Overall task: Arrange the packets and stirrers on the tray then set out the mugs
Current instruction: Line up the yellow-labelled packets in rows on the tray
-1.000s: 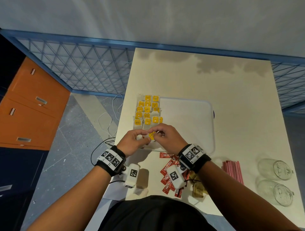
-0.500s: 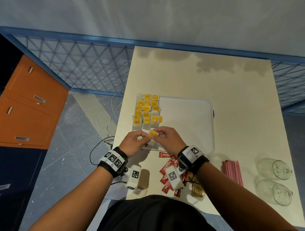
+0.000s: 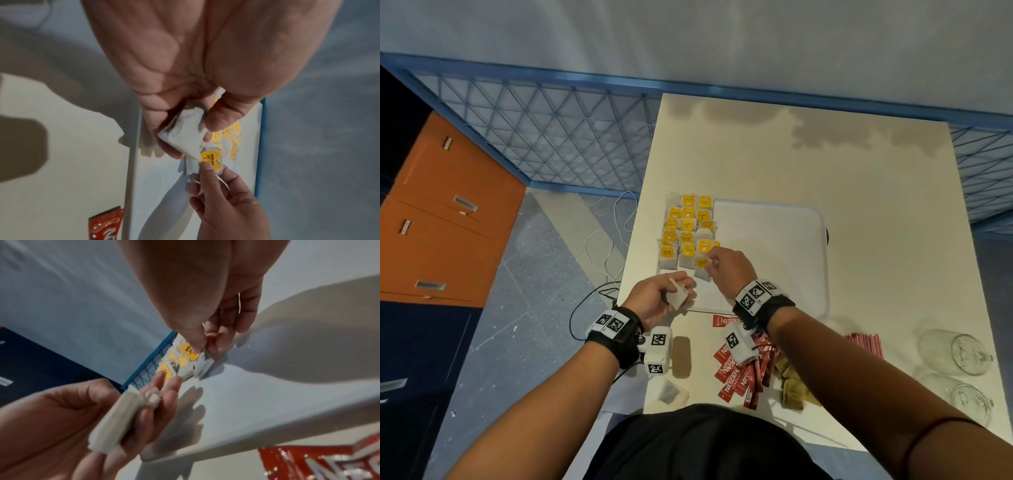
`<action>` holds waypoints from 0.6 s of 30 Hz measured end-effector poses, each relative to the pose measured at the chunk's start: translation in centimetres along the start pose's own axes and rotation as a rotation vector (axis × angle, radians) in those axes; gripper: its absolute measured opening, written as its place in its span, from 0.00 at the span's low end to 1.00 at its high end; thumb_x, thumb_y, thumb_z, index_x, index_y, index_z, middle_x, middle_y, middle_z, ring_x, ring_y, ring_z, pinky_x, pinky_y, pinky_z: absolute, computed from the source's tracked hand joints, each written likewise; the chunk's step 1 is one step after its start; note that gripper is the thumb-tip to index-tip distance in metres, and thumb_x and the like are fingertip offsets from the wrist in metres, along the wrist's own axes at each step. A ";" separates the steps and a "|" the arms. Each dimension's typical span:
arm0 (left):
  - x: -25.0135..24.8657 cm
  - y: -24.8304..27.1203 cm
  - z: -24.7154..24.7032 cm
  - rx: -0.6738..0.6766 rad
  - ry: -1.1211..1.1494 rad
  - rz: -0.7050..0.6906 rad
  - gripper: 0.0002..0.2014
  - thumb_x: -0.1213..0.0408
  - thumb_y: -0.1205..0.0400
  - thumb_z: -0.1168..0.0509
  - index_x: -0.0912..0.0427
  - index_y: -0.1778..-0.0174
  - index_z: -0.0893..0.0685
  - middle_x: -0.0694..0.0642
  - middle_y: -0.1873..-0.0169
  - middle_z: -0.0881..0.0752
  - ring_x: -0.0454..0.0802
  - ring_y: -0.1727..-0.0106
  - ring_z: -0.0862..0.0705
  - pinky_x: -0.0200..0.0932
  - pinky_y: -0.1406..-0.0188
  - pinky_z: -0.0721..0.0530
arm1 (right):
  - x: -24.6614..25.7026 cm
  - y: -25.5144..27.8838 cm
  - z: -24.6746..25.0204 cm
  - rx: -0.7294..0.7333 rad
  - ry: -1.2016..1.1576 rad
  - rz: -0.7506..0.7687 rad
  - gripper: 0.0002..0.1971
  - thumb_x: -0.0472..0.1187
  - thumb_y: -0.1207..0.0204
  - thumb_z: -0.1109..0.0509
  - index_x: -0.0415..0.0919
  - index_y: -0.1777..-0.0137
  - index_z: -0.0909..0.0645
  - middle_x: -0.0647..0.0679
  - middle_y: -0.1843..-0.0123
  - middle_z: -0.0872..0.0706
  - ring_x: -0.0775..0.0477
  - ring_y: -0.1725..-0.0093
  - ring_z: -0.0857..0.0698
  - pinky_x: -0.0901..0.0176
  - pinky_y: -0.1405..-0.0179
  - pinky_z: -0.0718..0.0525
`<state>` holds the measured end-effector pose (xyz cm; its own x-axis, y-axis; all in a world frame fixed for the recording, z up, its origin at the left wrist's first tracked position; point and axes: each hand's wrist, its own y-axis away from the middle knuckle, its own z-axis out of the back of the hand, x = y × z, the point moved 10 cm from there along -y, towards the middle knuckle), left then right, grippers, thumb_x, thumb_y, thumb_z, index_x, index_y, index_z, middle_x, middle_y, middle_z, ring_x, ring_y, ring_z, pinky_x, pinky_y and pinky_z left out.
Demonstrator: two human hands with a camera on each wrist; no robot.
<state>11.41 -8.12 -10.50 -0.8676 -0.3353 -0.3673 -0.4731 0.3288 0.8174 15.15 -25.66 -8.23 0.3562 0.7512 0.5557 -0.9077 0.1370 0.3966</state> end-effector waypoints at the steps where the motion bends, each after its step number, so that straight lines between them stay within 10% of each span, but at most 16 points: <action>1: 0.0 0.0 0.0 0.007 0.020 0.007 0.23 0.82 0.22 0.50 0.77 0.30 0.27 0.75 0.42 0.19 0.70 0.44 0.21 0.65 0.37 0.19 | 0.1 -0.2 0.0 0.000 0.030 -0.004 0.10 0.46 0.15 0.34 0.47 0.39 0.16 0.43 0.47 0.09 0.39 0.49 0.12 0.52 0.51 0.16; 10: -0.3 0.7 -0.7 0.112 0.001 0.002 0.23 0.86 0.19 0.56 0.78 0.30 0.27 0.80 0.34 0.20 0.77 0.36 0.20 0.61 0.46 0.10 | -0.1 0.1 0.7 -0.059 -0.010 -0.059 0.14 0.51 0.15 0.34 0.49 0.33 0.27 0.50 0.50 0.13 0.44 0.52 0.14 0.50 0.52 0.16; 15: -0.6 0.7 -0.8 0.122 -0.026 -0.026 0.18 0.83 0.14 0.52 0.78 0.29 0.27 0.74 0.46 0.12 0.69 0.50 0.09 0.59 0.48 0.09 | 2.2 3.0 0.2 -0.012 -0.199 0.130 0.12 0.50 0.18 0.29 0.50 0.37 0.18 0.54 0.53 0.15 0.52 0.52 0.16 0.51 0.48 0.15; 18: -0.8 0.7 -0.5 0.105 -0.052 -0.037 0.19 0.80 0.12 0.52 0.79 0.26 0.29 0.77 0.37 0.16 0.69 0.41 0.11 0.54 0.51 0.08 | 4.0 5.2 -0.6 0.070 -0.254 0.281 0.11 0.44 0.19 0.27 0.53 0.38 0.14 0.56 0.45 0.14 0.57 0.47 0.16 0.67 0.44 0.19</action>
<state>11.82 -8.07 -9.47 -0.8545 -0.3037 -0.4215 -0.5164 0.4080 0.7529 11.69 -21.54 -4.36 0.1474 0.5678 0.8099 -0.9635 -0.1026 0.2473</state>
